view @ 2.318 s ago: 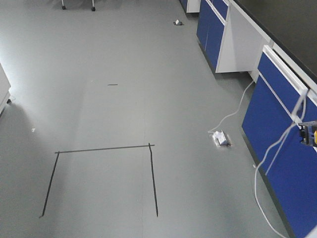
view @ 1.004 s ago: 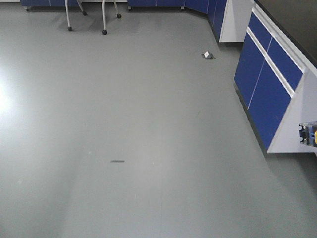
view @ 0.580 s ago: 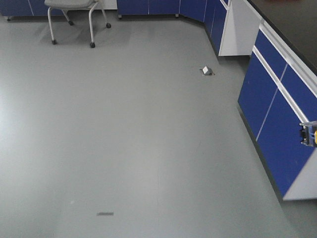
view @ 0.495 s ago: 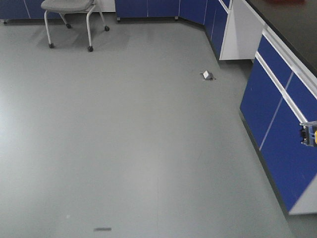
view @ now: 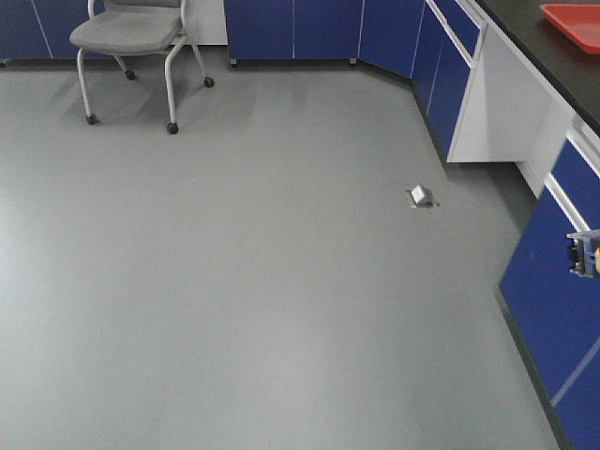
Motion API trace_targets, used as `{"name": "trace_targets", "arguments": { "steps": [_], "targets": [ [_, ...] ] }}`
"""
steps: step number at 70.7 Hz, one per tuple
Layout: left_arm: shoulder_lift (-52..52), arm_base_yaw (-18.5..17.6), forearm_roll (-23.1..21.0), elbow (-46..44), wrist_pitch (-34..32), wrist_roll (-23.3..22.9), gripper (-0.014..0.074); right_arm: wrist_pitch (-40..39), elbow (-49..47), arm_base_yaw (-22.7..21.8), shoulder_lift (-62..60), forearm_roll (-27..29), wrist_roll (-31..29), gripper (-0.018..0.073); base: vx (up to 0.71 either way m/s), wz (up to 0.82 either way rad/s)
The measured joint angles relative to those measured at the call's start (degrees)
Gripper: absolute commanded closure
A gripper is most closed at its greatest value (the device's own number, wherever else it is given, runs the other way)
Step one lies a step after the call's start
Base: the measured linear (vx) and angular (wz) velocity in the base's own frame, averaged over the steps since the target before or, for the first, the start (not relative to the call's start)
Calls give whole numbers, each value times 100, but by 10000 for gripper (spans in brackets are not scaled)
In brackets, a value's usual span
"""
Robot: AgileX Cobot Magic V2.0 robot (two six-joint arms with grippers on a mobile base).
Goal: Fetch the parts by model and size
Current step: 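Drive the base to the bench with the red tray, holding both switches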
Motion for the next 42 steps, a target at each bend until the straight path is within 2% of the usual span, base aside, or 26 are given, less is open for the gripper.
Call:
{"name": "trace_targets", "arguments": {
  "steps": [42],
  "targets": [
    [0, 0, 0, 0, 0, 0, 603, 0, 0, 0, 0, 0, 0, 569, 73, 2]
  ]
}}
